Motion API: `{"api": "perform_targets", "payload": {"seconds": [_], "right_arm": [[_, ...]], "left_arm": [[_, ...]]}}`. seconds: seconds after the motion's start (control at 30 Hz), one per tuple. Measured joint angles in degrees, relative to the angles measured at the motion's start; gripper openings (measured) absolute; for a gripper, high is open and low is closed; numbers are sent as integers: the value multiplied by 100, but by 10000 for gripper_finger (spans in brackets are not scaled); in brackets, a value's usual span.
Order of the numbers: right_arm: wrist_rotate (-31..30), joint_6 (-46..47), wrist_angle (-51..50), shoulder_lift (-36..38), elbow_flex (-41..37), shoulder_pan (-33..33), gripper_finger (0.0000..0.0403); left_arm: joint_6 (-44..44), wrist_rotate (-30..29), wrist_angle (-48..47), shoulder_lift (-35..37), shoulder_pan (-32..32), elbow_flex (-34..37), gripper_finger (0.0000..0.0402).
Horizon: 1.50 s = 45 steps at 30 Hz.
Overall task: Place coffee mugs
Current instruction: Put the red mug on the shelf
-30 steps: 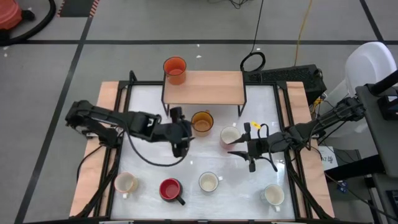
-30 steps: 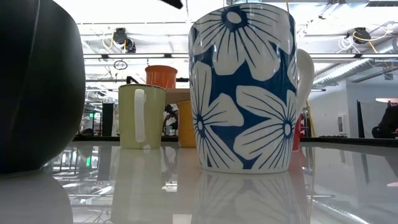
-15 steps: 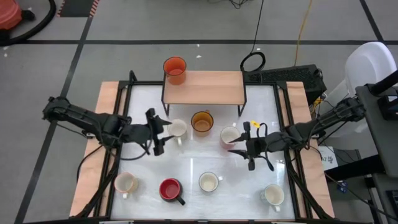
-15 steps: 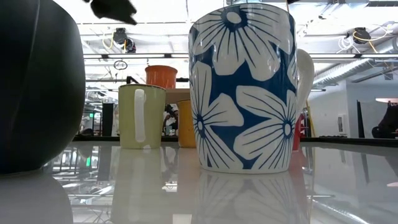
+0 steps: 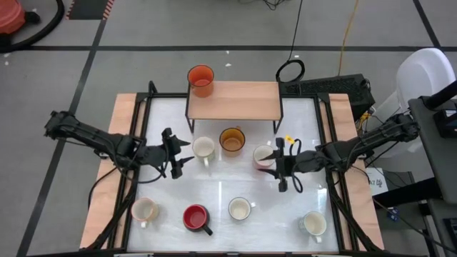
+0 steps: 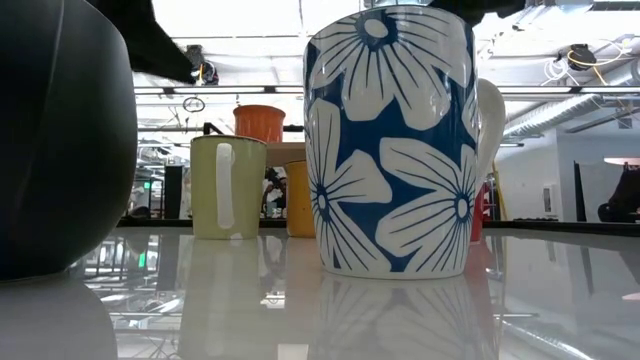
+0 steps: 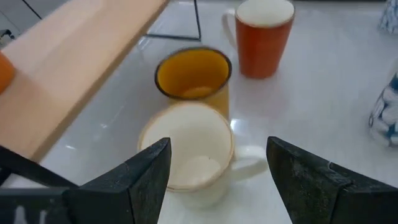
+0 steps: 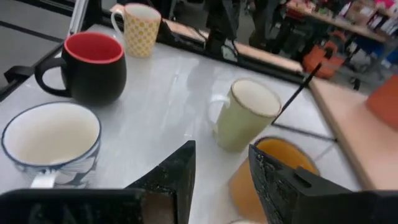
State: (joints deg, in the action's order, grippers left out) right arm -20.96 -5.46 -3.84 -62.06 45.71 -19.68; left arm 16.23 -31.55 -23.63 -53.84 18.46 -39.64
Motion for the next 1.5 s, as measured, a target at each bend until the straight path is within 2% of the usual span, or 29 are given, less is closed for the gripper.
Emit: {"api": "perform_targets", "payload": {"seconds": [0.23, 0.57, 0.9, 1.0, 1.13, 1.5], "right_arm": [[86, 1030, -491, 0, 0, 78, 130], [1232, 1889, -739, -178, 0, 264, 130], [1227, 2040, -1448, -600, 0, 273, 130], [1181, 1899, -1441, -601, 0, 273, 130], [760, 1589, -1473, -599, 0, 273, 130], [768, 1393, -1747, -593, 0, 395, 131]], "left_arm": [[111, 2, 77, -2, 162, 307, 268], [111, 2, 132, -2, 193, 307, 268], [92, 2, 148, -4, 193, 307, 268], [108, 1, 149, -4, 193, 307, 268], [111, 0, 166, -4, 190, 307, 268], [126, 2, 165, -4, 188, 307, 268]]}}
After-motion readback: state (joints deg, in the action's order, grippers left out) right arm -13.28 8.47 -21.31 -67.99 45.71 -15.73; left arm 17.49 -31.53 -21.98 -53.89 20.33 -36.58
